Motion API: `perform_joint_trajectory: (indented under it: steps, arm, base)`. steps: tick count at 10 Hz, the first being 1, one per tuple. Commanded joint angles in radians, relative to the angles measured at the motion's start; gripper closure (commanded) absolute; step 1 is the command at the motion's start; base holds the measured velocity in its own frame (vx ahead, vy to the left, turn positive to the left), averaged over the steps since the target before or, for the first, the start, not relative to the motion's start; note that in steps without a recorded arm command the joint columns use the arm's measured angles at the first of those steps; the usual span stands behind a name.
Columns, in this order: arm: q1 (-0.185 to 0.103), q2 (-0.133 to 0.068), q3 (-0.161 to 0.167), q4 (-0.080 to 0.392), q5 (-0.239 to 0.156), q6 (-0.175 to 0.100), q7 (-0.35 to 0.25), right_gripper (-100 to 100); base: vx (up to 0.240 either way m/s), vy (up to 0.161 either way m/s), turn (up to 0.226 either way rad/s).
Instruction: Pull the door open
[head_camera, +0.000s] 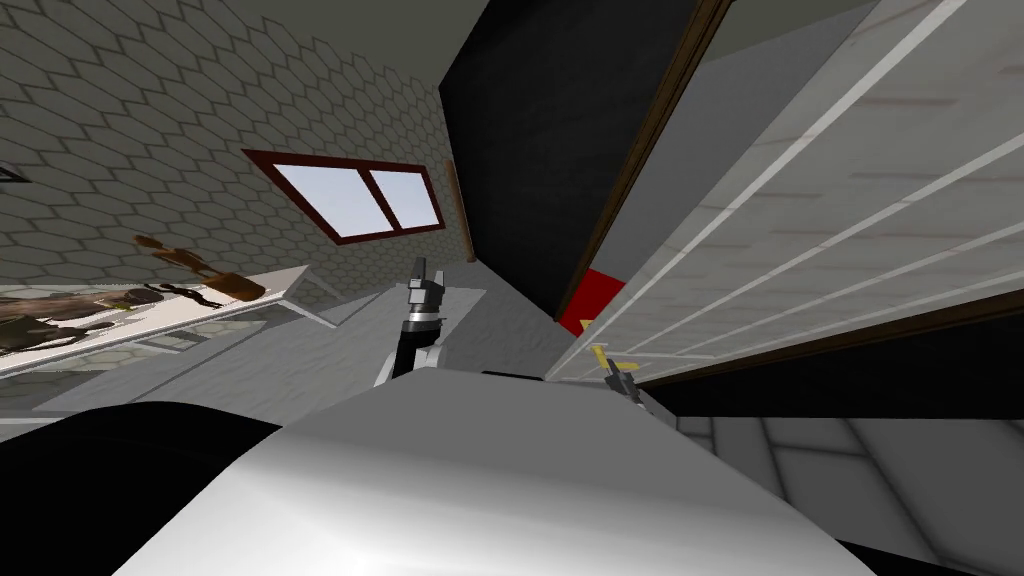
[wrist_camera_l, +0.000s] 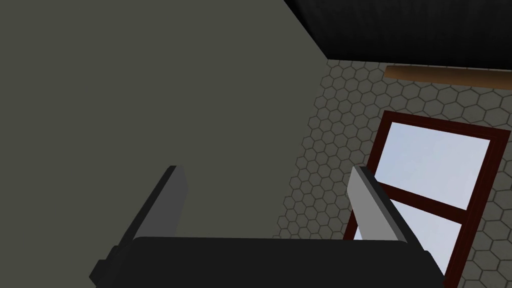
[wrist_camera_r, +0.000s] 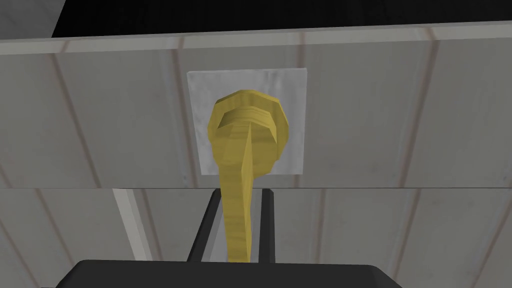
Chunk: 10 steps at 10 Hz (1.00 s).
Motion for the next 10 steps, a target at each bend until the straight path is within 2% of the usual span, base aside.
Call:
perform_joint_trajectory:
  steps: [1, 5, 10]
  arm:
    - [-0.011, 0.005, 0.008, -0.010, -0.018, 0.024, 0.014, 100]
    - [-0.037, 0.017, 0.025, -0.032, -0.058, 0.077, 0.046, 100]
    - [-0.079, 0.038, 0.054, -0.069, -0.125, 0.167, 0.099, 100]
  base:
    - [-0.145, -0.057, 0.149]
    - [-0.201, -0.070, 0.146]
    - [-0.194, -0.079, 0.176]
